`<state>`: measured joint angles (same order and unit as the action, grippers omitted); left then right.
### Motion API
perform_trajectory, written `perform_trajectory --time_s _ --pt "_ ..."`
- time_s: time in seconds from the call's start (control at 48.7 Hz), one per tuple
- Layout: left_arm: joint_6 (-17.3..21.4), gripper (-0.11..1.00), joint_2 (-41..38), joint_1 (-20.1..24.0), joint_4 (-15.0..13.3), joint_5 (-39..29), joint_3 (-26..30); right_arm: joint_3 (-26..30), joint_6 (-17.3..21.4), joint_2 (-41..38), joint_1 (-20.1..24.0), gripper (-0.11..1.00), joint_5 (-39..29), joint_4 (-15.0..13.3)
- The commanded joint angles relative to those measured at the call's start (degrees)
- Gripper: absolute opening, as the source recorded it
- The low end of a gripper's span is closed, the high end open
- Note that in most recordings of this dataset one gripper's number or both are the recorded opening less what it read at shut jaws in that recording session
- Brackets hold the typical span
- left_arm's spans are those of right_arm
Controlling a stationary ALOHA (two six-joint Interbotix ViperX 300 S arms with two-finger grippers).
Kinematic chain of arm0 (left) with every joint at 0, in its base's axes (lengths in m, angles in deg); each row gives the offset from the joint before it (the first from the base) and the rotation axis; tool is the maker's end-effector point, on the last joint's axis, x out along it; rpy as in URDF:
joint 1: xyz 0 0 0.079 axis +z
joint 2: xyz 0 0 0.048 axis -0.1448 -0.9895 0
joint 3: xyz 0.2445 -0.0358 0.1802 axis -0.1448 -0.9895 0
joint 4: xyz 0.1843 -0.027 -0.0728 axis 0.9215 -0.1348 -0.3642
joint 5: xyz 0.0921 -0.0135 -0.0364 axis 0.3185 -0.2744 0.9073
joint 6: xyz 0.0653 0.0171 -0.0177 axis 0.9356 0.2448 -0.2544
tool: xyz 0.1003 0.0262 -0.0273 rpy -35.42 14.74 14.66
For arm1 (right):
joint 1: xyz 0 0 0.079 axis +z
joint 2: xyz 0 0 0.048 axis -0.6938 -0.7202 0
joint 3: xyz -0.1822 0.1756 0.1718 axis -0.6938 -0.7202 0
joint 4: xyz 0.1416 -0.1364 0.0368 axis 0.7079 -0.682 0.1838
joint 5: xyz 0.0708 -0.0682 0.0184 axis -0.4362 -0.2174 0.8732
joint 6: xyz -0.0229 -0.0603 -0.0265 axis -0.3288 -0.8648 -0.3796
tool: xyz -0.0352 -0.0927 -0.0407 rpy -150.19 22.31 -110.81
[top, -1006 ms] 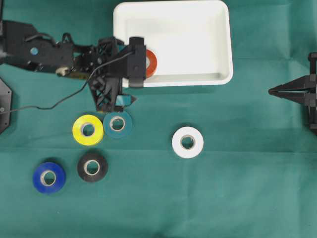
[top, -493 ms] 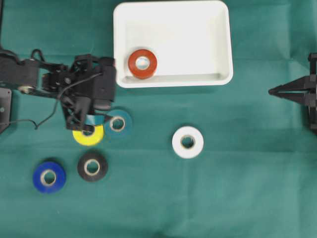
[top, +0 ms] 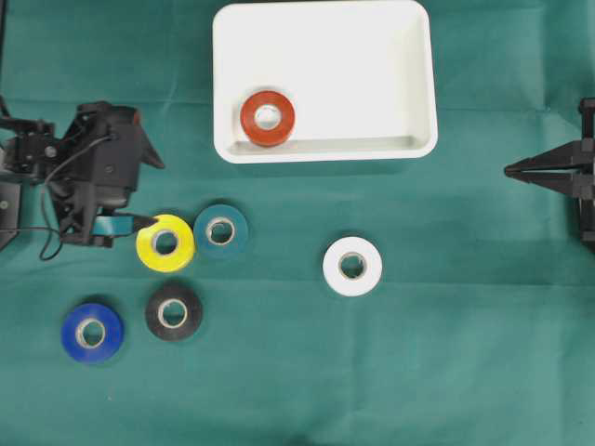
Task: Put the tape into the white case with the left arm.
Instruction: 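Release the red tape in the tray and retract the left gripper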
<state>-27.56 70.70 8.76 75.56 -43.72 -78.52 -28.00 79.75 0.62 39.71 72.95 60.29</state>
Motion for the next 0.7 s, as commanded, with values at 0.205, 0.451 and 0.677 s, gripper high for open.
perform_trajectory --time_s 0.205,0.451,0.677 --pt "0.1 0.98 6.2 -1.8 -0.1 2.3 -3.1 0.6 0.1 -0.4 -0.1 -0.09 0.4 -0.1" --pt "0.1 0.98 8.1 -1.8 -0.1 2.3 -4.1 0.5 0.1 -0.4 -0.1 -0.09 0.4 -0.1" --pt "0.0 0.98 7.7 -1.8 -0.1 2.3 -4.0 0.2 0.1 -0.4 -0.1 -0.09 0.5 -0.1"
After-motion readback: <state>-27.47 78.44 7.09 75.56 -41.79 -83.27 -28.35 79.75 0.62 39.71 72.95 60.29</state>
